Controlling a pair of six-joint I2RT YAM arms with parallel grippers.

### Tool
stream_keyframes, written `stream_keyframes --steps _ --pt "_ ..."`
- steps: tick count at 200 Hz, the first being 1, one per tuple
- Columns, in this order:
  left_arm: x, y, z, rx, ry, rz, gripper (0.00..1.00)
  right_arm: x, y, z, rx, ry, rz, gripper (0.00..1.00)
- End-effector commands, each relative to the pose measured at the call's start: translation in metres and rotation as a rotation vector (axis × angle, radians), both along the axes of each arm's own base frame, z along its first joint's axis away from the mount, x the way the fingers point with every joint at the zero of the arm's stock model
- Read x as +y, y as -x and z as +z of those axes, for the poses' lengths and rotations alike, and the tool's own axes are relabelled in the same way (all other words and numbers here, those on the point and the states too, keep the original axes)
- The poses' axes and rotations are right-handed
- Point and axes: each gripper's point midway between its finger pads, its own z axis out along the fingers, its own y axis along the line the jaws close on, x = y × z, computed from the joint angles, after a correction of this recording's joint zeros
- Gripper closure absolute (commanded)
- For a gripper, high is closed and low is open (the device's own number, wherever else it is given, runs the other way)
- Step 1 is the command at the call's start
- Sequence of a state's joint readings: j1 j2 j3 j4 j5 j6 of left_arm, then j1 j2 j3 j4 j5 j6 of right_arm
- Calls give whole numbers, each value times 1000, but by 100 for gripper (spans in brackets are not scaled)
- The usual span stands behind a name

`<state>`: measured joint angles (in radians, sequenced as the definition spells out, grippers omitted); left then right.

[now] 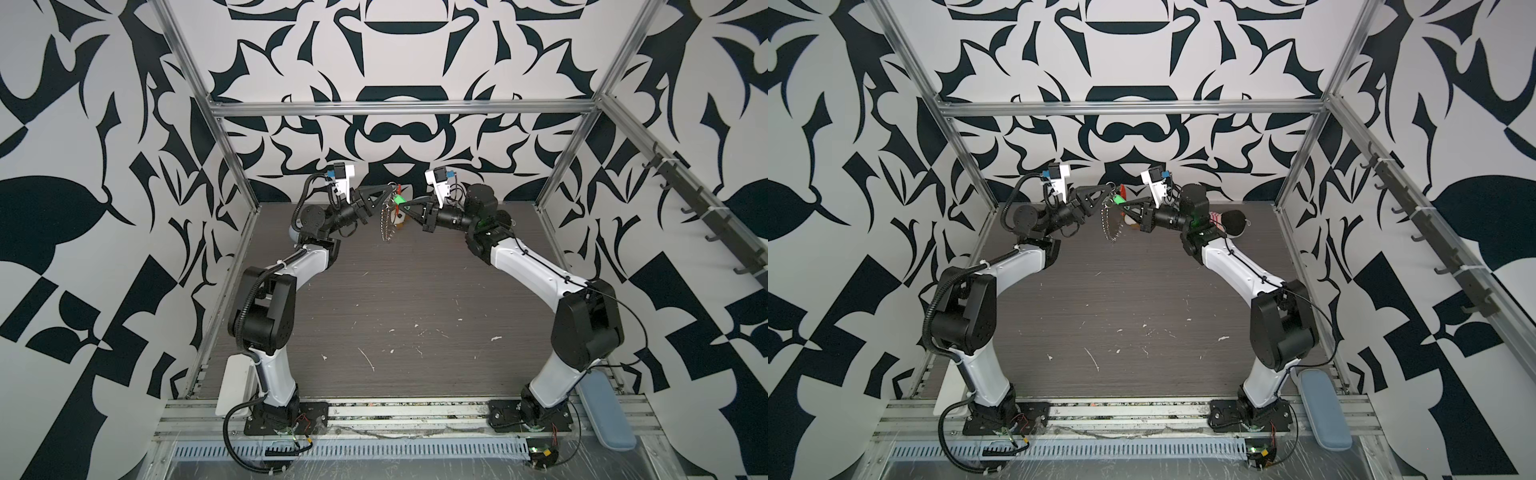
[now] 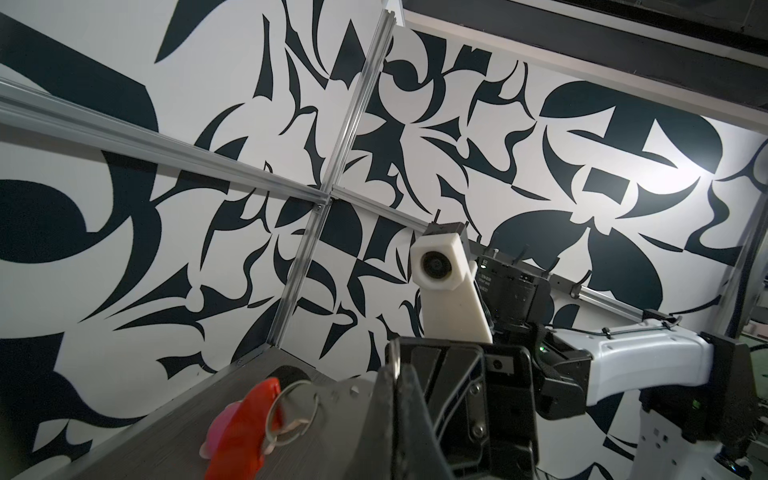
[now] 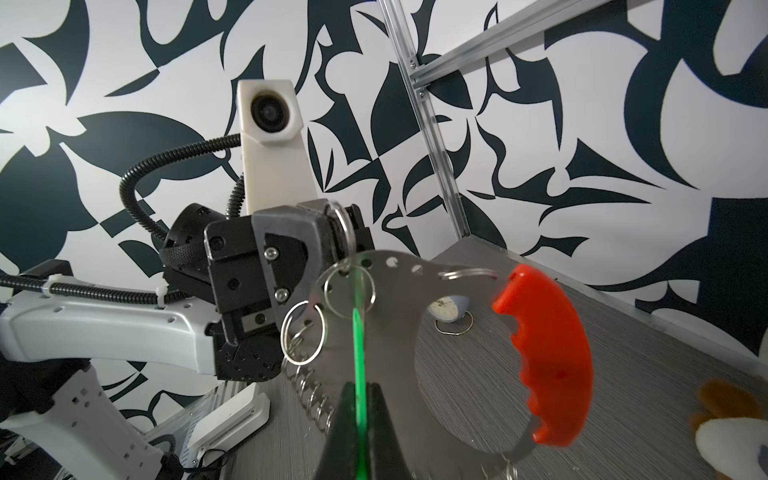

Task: Put the keys on the keyring

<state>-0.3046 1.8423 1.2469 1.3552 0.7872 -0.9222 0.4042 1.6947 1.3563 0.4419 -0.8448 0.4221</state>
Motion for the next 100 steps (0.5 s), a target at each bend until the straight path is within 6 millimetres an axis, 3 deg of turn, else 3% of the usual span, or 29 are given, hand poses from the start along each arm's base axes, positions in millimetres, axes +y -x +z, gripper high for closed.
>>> stream_keyframes --steps 1,26,65,100 --pt "10 12 20 -105 40 44 100 -16 1 2 -6 10 -59 100" --pt "6 12 -8 -80 -52 54 100 -24 -4 -8 23 23 -101 100" --pt "2 10 -54 -38 -156 67 100 -23 -3 -41 91 53 -90 100" --pt "0 10 -84 -19 -168 46 100 -21 -1 -52 113 55 -82 100"
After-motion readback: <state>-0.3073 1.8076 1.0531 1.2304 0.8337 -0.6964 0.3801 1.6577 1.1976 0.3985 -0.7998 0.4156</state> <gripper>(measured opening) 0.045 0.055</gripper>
